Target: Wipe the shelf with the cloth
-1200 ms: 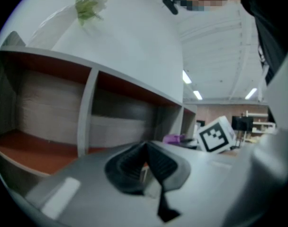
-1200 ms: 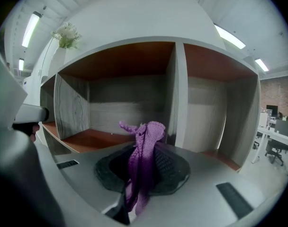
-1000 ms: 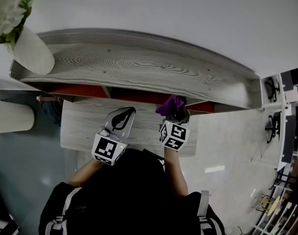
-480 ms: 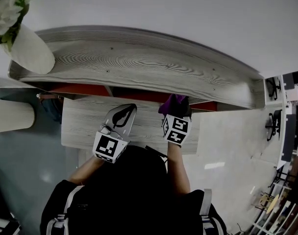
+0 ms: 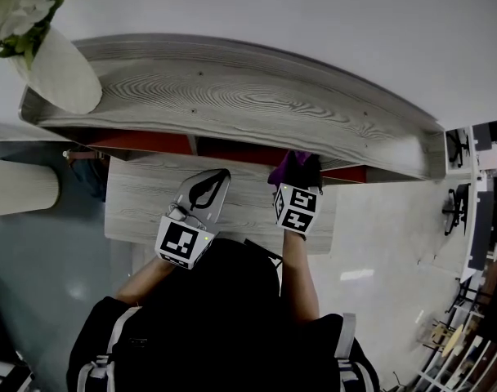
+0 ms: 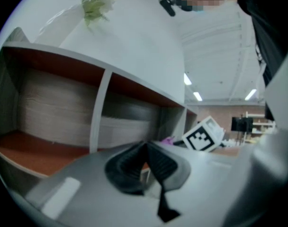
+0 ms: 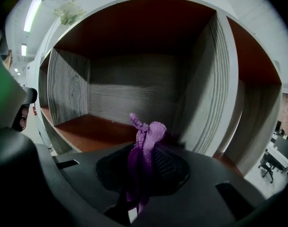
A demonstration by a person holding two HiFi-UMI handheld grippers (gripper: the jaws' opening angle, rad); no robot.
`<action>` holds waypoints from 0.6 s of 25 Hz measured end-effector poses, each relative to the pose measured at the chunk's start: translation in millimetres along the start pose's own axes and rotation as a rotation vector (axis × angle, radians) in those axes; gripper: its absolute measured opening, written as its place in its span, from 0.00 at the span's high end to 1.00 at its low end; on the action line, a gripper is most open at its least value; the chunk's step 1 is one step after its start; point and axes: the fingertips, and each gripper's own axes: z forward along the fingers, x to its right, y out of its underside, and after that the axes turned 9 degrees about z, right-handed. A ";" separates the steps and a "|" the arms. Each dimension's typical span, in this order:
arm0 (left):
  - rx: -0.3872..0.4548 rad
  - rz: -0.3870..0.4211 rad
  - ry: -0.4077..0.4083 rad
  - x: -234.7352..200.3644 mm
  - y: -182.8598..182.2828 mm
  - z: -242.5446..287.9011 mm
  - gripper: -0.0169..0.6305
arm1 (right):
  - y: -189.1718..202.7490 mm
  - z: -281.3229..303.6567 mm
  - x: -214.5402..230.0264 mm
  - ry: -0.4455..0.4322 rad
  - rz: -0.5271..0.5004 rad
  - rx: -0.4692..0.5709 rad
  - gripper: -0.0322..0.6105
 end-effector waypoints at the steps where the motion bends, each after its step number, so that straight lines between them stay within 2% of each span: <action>1: 0.002 0.000 -0.002 -0.6 -0.2 -1.8 0.97 | -0.2 0.4 -3.2 -0.005 -0.003 -0.001 0.87; 15: 0.023 -0.003 -0.076 -15.3 -3.4 -35.4 0.97 | -1.7 4.4 -68.5 -0.126 -0.073 -0.019 0.87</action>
